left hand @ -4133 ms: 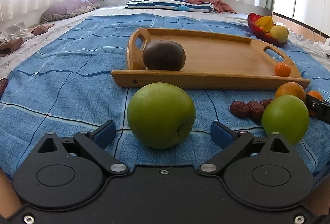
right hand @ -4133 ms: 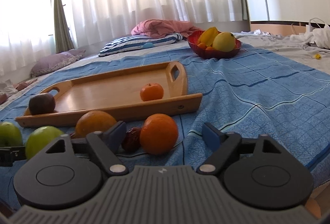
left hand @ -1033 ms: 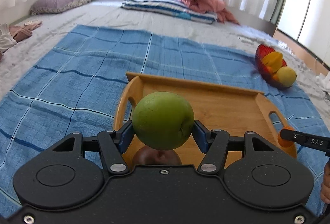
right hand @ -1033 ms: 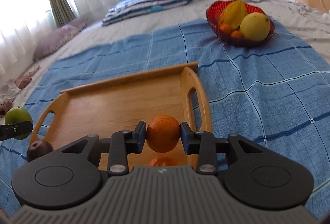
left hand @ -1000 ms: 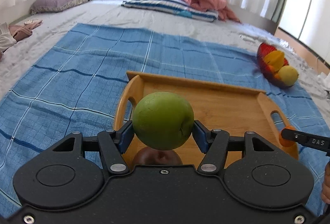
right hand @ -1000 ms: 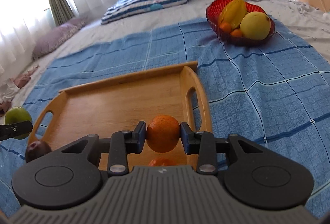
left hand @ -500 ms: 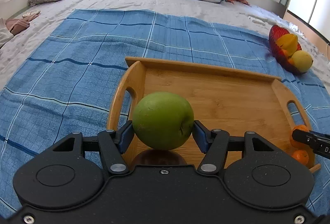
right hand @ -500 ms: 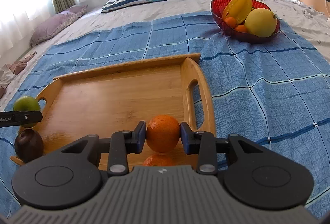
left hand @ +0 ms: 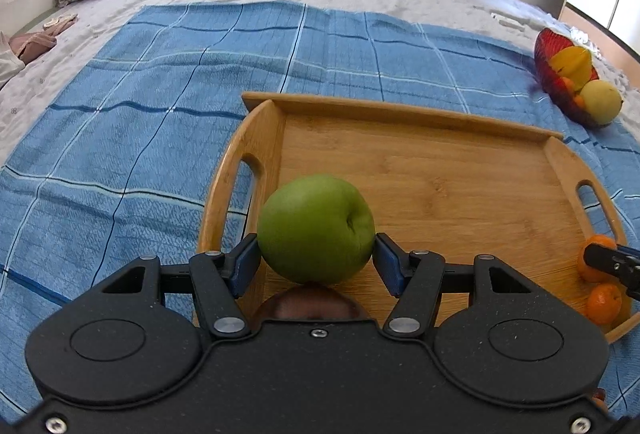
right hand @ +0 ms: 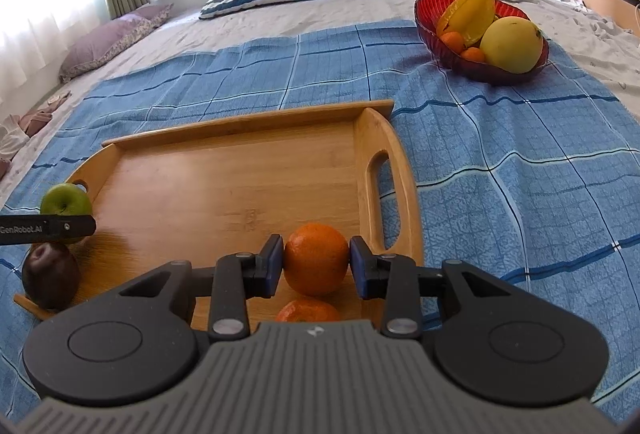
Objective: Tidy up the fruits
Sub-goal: 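Lower the apple onto the tray beside the plum while the right lowers the orange beside the tangerine, then open both grippers and lift them away from the tray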
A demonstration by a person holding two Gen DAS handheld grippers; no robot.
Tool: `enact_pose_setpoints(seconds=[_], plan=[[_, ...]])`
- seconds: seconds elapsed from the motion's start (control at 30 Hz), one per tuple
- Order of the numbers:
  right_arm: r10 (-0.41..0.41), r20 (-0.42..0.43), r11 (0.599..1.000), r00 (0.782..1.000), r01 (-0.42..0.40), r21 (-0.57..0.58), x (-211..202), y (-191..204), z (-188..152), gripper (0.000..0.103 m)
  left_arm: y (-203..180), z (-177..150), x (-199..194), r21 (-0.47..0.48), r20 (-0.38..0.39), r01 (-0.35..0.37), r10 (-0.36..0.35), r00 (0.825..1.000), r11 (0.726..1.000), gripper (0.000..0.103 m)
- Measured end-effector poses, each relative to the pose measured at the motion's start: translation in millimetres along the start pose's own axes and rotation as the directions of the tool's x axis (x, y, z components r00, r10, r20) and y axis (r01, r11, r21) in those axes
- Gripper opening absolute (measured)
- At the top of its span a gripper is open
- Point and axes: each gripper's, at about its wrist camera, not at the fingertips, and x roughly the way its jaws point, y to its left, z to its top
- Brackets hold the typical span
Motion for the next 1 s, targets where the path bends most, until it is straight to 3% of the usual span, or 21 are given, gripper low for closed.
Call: enact_pose_setpoints(seconds=[0.33, 0.47, 0.5, 0.53, 0.6, 0.83, 1.0], plan=[[0.003, 0.006, 1.0, 1.0, -0.002, -0.016, 0, 1, -2, 0.041, -1, -3, 2, 0.017, 0.016, -0.002, 0.001, 1.0, 1.0, 0.059], [0.017, 0.009, 1.0, 1.0, -0.017, -0.01, -1, 0, -2, 0.057, -2, -3, 1, 0.027, 0.016, -0.003, 0.003, 1.0, 1.0, 0.06], [0.021, 0.015, 1.0, 1.0, -0.021, -0.005, -2, 0, -2, 0.065, -2, -4, 0, 0.029, 0.021, 0.0, -0.001, 1.0, 1.0, 0.065], [0.034, 0.02, 0.999, 0.999, -0.034, -0.002, -4, -1, -2, 0.068, -2, -5, -2, 0.033, 0.029, 0.006, -0.007, 1.0, 0.999, 0.074], [0.052, 0.037, 0.999, 0.998, -0.053, 0.001, -8, -1, -3, 0.076, -2, -7, -7, 0.04, 0.052, 0.017, -0.019, 0.998, 0.999, 0.083], [0.07, 0.111, 0.997, 0.991, -0.068, -0.021, -29, 0, -11, 0.087, -5, -20, -36, 0.064, 0.13, 0.053, -0.061, 0.99, 0.997, 0.099], [0.074, 0.176, 0.995, 0.982, -0.06, -0.084, -50, 7, -26, 0.091, -7, -44, -64, 0.093, 0.195, 0.092, -0.109, 0.975, 0.991, 0.103]])
